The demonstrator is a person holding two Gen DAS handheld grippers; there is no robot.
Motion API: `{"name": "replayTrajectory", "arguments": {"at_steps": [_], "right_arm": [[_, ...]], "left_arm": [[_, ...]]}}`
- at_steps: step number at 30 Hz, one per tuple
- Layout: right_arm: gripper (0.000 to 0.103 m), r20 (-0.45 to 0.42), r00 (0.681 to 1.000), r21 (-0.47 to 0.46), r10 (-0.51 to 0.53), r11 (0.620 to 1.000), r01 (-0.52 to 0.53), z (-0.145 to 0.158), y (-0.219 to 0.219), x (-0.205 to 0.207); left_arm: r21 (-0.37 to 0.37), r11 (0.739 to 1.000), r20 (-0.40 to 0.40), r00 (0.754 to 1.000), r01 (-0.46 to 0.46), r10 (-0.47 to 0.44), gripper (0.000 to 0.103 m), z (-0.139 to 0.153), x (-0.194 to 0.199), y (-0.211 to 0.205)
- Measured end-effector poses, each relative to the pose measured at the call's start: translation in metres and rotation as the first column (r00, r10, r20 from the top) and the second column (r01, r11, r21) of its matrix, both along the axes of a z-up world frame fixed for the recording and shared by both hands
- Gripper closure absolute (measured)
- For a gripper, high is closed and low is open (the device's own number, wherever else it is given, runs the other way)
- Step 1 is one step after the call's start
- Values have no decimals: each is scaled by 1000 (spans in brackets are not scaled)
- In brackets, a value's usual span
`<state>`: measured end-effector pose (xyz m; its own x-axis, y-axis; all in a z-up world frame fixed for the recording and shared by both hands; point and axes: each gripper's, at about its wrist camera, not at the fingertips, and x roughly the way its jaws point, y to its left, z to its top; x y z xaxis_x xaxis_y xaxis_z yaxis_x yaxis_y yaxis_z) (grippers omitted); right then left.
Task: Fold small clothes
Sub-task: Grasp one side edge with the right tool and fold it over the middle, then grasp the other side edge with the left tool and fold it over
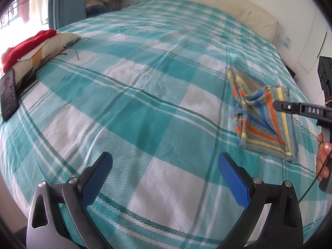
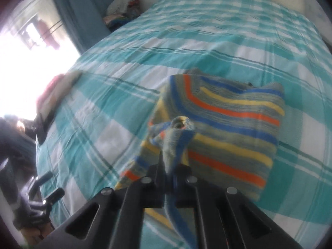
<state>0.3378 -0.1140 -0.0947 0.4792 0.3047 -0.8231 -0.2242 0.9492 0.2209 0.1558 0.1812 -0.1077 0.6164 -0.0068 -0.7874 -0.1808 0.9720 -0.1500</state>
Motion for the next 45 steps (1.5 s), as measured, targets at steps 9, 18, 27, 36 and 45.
{"name": "replayTrajectory", "arguments": {"at_steps": [9, 18, 27, 36, 45], "right_arm": [[79, -24, 971, -232, 237, 944, -236, -58, 80, -35], [41, 12, 940, -2, 340, 941, -340, -28, 64, -73], [41, 2, 994, 286, -111, 952, 106, -12, -87, -85], [43, -108, 993, 132, -49, 989, 63, -57, -63, -114], [25, 44, 978, -102, -203, 973, 206, -34, -69, -153]], "left_arm": [[10, 1000, -14, 1000, -3, 3, 1, -3, 3, 1], [7, 1000, -14, 1000, 6, -5, 1, -2, 3, 0], [-23, 1000, -4, 1000, 18, -18, 1, -2, 3, -4], [42, 996, -47, 996, 79, -77, 1, -16, 5, -21], [77, 985, -6, 988, 154, -154, 1, -16, 2, -49]]}}
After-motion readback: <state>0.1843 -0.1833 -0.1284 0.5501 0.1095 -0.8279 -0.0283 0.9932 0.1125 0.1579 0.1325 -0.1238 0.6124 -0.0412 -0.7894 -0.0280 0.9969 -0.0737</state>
